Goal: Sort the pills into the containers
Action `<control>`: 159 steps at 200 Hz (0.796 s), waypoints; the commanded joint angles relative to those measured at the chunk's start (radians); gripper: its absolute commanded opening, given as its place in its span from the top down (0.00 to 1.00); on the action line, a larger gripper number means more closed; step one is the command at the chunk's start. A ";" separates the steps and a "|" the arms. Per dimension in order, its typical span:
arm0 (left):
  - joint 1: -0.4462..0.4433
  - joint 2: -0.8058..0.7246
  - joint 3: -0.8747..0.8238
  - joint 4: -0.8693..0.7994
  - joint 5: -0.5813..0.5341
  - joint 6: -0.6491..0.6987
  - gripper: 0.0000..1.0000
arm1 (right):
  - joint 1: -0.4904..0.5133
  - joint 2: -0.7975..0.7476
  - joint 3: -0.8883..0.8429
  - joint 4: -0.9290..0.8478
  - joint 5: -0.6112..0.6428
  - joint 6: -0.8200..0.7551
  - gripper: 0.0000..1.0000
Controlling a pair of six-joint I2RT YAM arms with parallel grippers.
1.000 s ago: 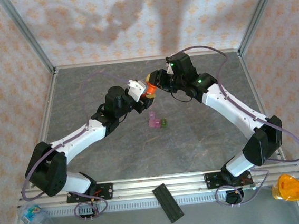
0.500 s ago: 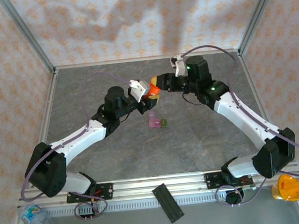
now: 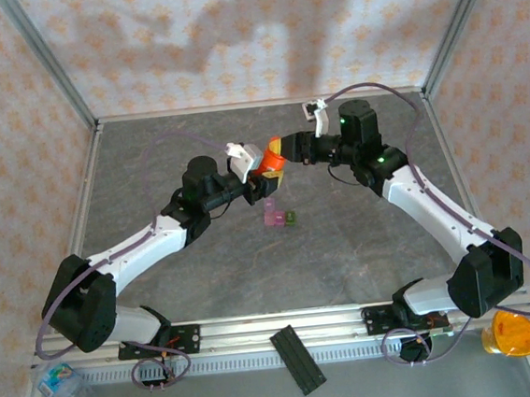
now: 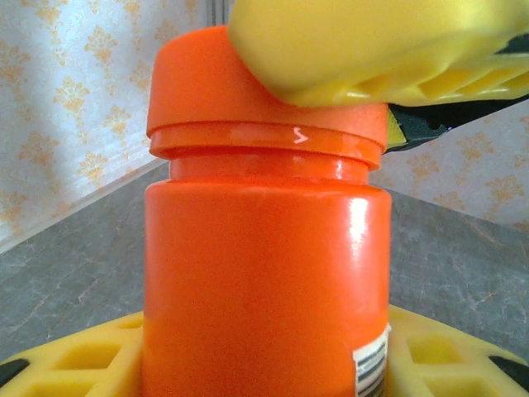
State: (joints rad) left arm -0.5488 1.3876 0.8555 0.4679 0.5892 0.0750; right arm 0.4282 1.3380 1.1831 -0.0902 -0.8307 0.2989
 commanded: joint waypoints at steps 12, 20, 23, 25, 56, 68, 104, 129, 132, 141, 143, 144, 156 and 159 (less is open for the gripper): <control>0.020 -0.029 -0.016 0.024 0.008 -0.038 1.00 | -0.045 -0.027 0.015 0.103 0.039 0.007 0.71; 0.020 -0.028 -0.012 0.019 0.005 -0.034 1.00 | -0.045 -0.026 0.015 0.098 0.039 0.009 0.71; 0.019 -0.028 -0.010 0.018 0.004 -0.034 1.00 | -0.044 -0.025 0.016 0.096 0.039 0.011 0.71; 0.019 -0.027 -0.009 0.015 0.002 -0.034 1.00 | -0.046 -0.025 0.018 0.094 0.039 0.012 0.71; 0.020 -0.023 0.008 -0.026 -0.029 -0.005 1.00 | -0.044 -0.029 0.010 0.104 0.030 0.039 0.71; 0.020 -0.025 0.009 -0.027 -0.038 0.005 1.00 | -0.044 -0.025 0.013 0.098 0.024 0.047 0.71; 0.019 -0.022 0.022 -0.046 -0.074 0.028 1.00 | -0.044 -0.019 0.042 0.032 0.080 0.089 0.30; 0.019 -0.013 0.034 -0.063 -0.102 0.051 1.00 | -0.042 -0.032 0.052 0.025 0.137 0.168 0.14; 0.019 -0.012 0.036 -0.066 -0.105 0.054 1.00 | -0.041 -0.035 0.052 0.026 0.144 0.180 0.13; 0.019 -0.009 0.040 -0.070 -0.116 0.063 1.00 | -0.037 -0.040 0.052 0.023 0.166 0.210 0.11; 0.019 -0.008 0.041 -0.070 -0.120 0.065 1.00 | -0.035 -0.040 0.053 0.020 0.173 0.215 0.11; 0.018 -0.007 0.040 -0.070 -0.120 0.066 1.00 | -0.035 -0.041 0.053 0.017 0.177 0.219 0.11; 0.018 -0.004 0.043 -0.072 -0.137 0.081 1.00 | -0.024 -0.041 0.071 -0.039 0.248 0.256 0.10; 0.017 -0.004 0.044 -0.074 -0.140 0.085 1.00 | -0.019 -0.039 0.081 -0.064 0.270 0.263 0.10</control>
State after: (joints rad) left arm -0.5320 1.3872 0.8566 0.3977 0.5037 0.1085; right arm 0.3885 1.3361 1.1992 -0.0910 -0.7033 0.4629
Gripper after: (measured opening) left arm 0.510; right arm 0.896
